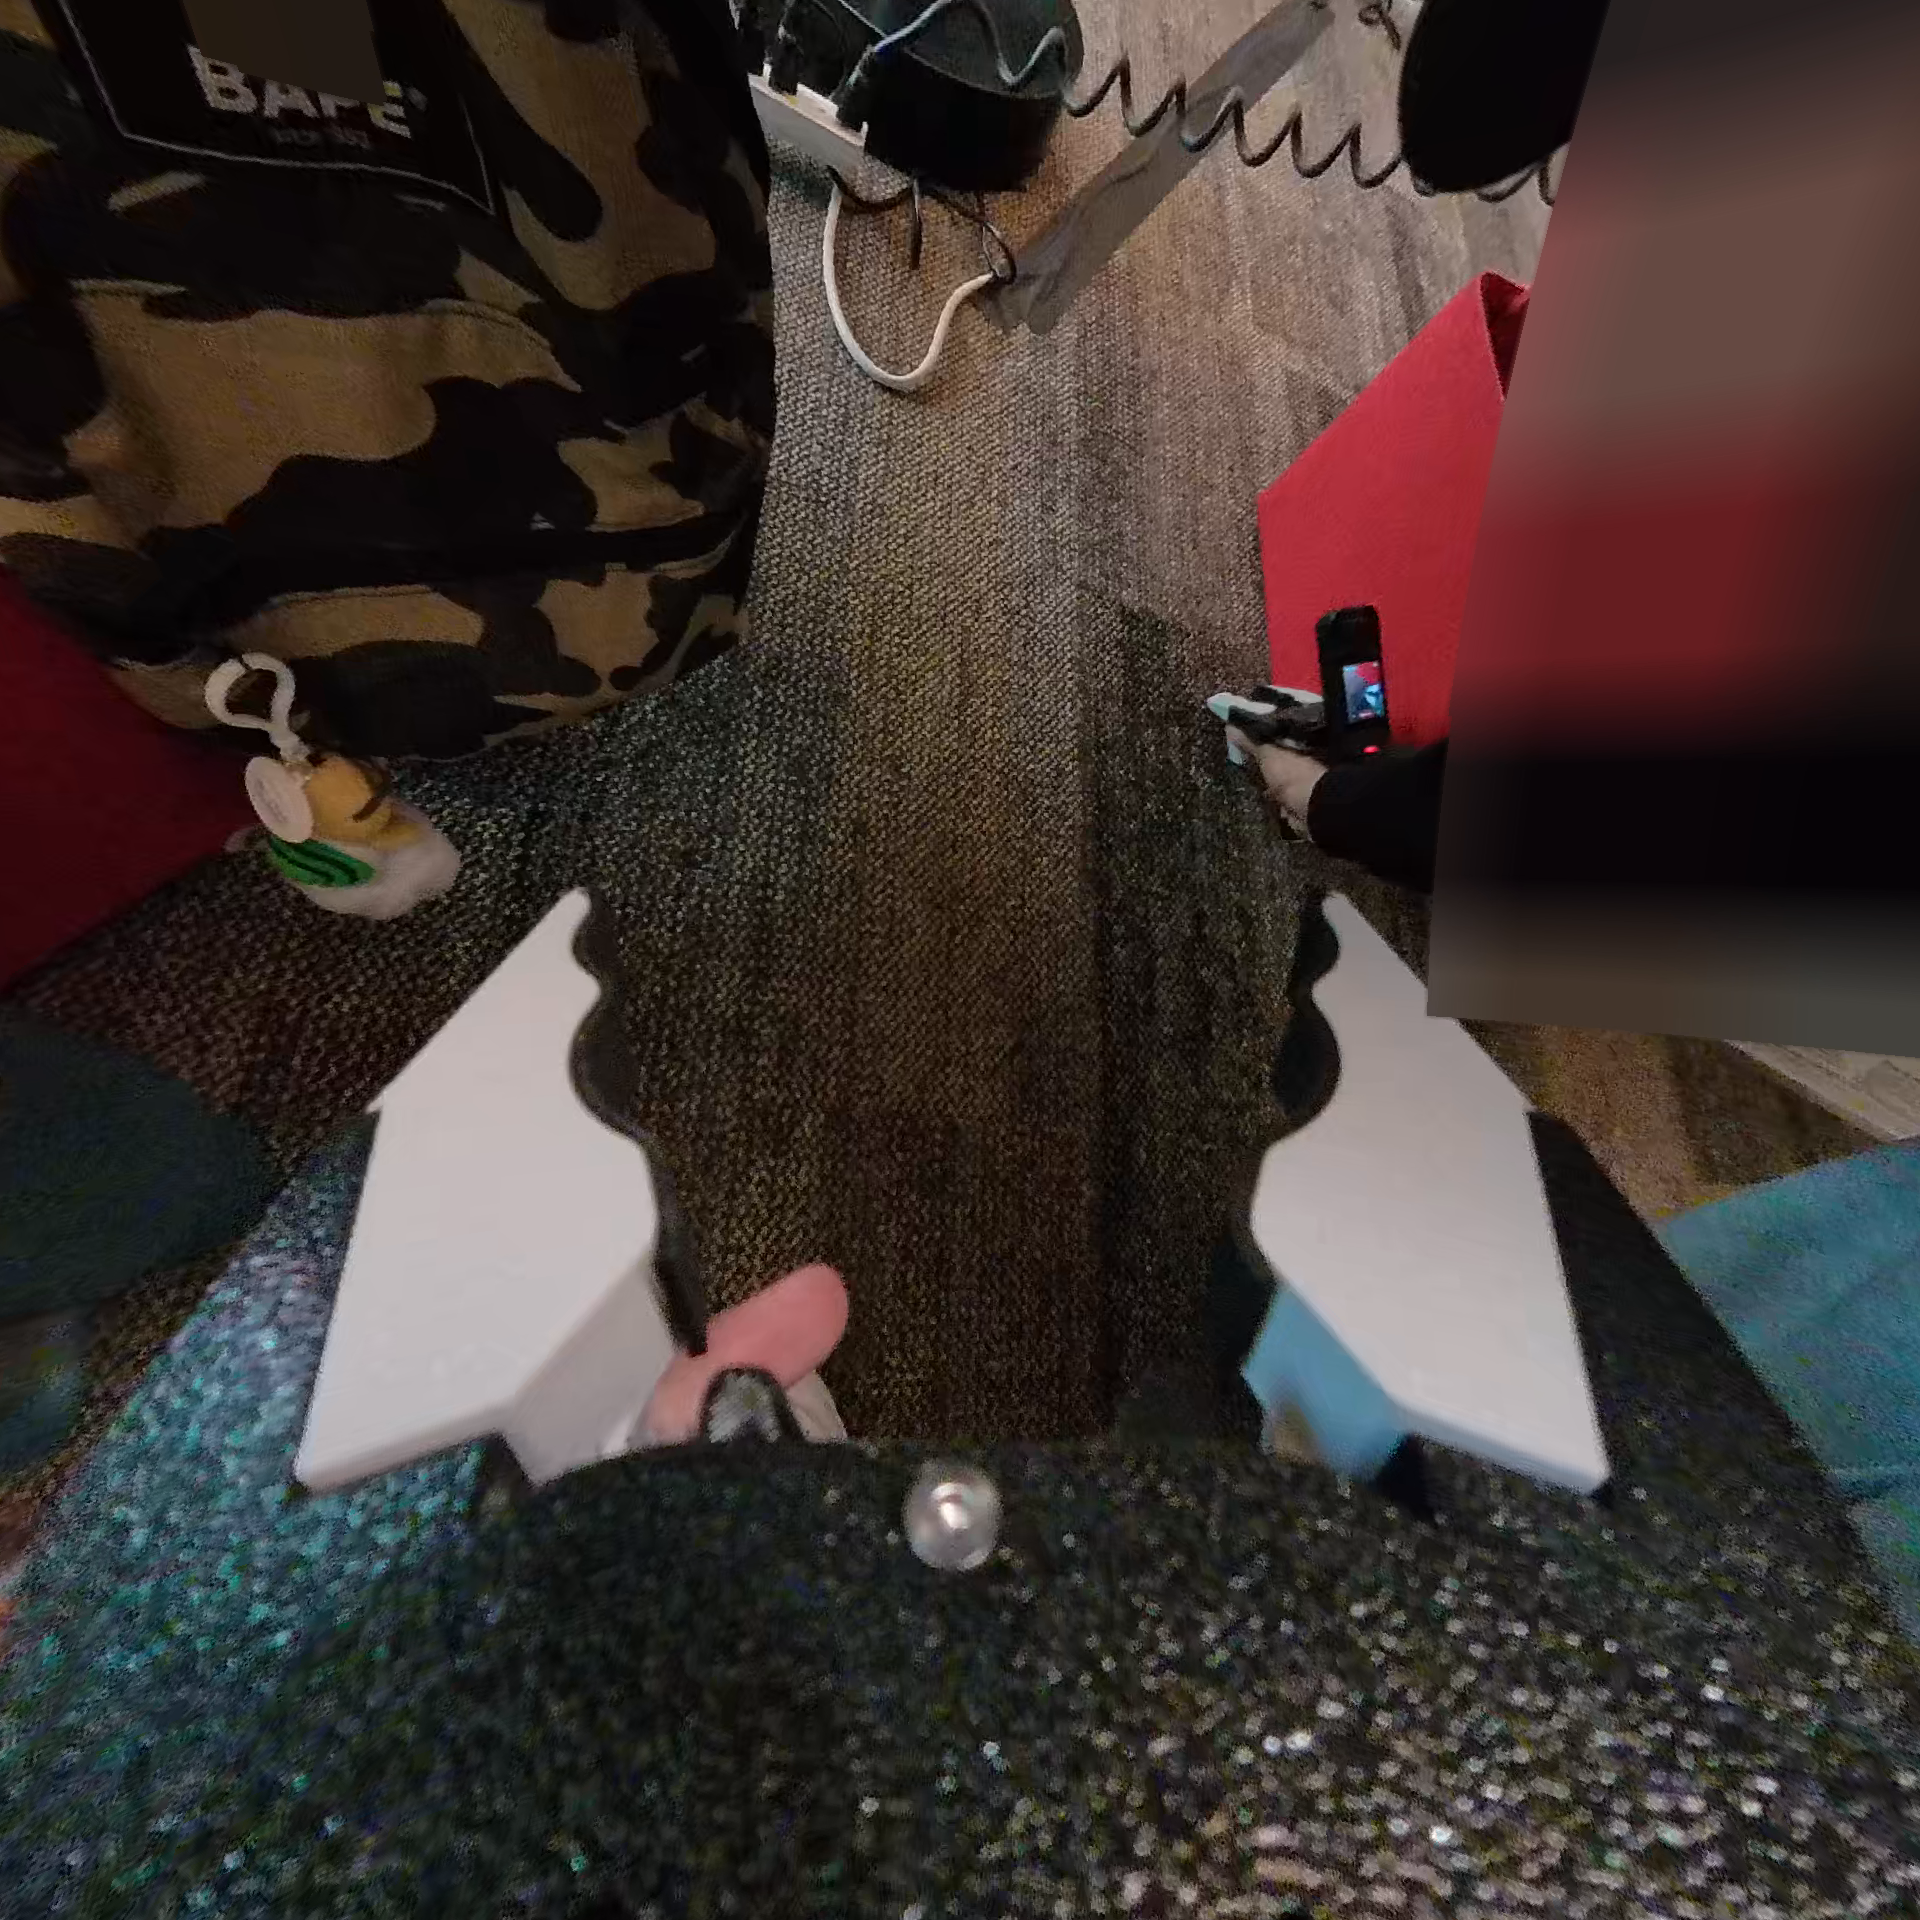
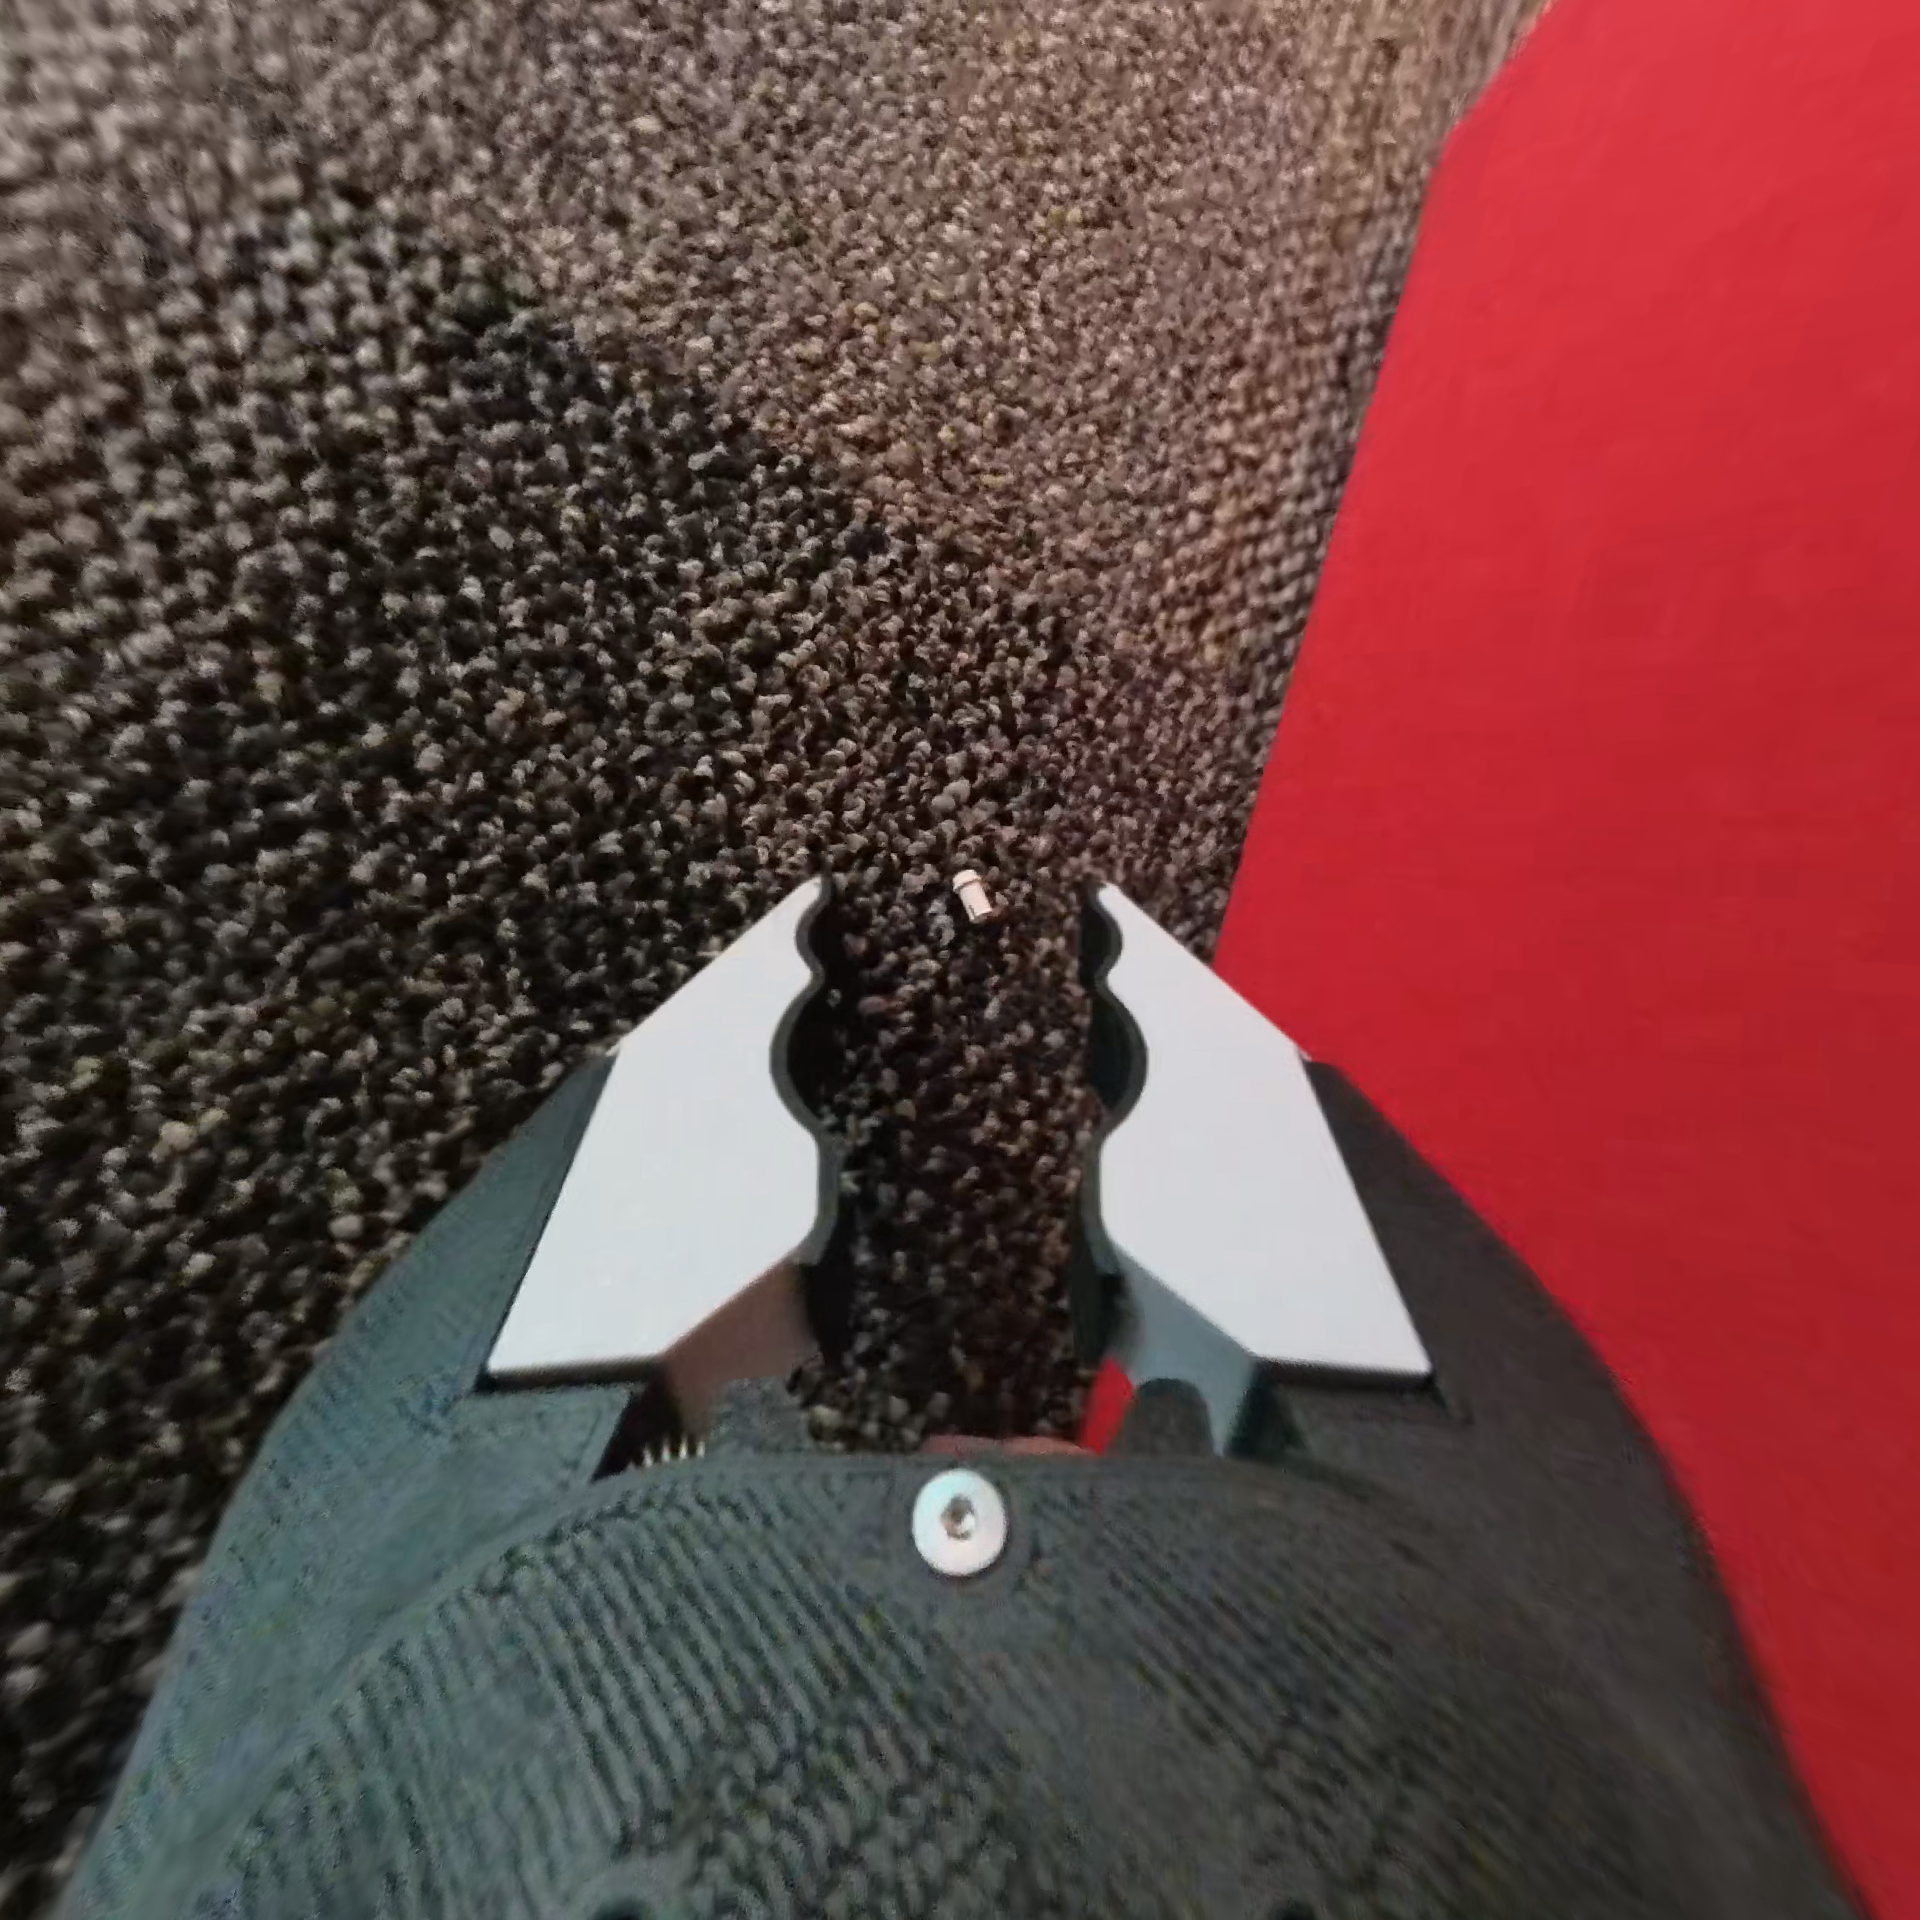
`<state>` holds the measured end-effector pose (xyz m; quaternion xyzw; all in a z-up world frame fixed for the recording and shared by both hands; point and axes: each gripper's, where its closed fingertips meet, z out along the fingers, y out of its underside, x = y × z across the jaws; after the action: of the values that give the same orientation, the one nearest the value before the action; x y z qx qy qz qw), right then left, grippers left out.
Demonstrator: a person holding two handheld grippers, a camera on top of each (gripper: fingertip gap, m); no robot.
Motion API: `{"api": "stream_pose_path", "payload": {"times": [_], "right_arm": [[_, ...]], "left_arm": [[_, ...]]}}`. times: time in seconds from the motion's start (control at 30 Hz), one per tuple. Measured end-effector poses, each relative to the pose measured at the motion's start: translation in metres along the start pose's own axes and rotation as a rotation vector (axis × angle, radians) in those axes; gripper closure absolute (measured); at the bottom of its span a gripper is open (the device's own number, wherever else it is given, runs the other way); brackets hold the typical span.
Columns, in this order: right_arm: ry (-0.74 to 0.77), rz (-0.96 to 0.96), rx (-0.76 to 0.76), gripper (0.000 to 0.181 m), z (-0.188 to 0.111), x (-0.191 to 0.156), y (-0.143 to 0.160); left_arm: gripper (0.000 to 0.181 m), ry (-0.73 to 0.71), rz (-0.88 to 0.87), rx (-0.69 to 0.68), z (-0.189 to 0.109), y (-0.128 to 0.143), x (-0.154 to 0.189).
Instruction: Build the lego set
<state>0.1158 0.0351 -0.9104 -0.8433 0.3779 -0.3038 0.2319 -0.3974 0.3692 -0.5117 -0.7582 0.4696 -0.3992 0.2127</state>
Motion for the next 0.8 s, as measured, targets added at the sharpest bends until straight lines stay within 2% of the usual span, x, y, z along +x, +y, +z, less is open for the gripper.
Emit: {"api": "stream_pose_path", "payload": {"times": [0.1, 0.2, 0.3, 0.57, 0.8], "right_arm": [[-0.072, 0.179, -0.010, 0.143, 0.003, -0.002, 0.004], [-0.150, 0.287, -0.008, 0.151, 0.004, -0.007, 0.005], [-0.166, 0.361, 0.025, 0.152, 0.005, -0.005, 0.003], [-0.139, 0.293, 0.080, 0.156, 0.009, -0.005, 0.001], [-0.109, 0.260, 0.098, 0.177, 0.011, -0.006, 0.000]], "left_arm": [[0.056, 0.023, -0.019, 0.003, 0.001, 0.001, 0.001], [0.057, 0.051, -0.044, -0.005, 0.002, 0.003, 0.003], [0.058, 0.069, -0.040, -0.008, 0.002, 0.003, 0.005], [0.060, 0.125, -0.068, -0.039, 0.007, 0.008, 0.009], [0.063, 0.162, -0.088, -0.036, 0.010, 0.003, 0.010]]}}
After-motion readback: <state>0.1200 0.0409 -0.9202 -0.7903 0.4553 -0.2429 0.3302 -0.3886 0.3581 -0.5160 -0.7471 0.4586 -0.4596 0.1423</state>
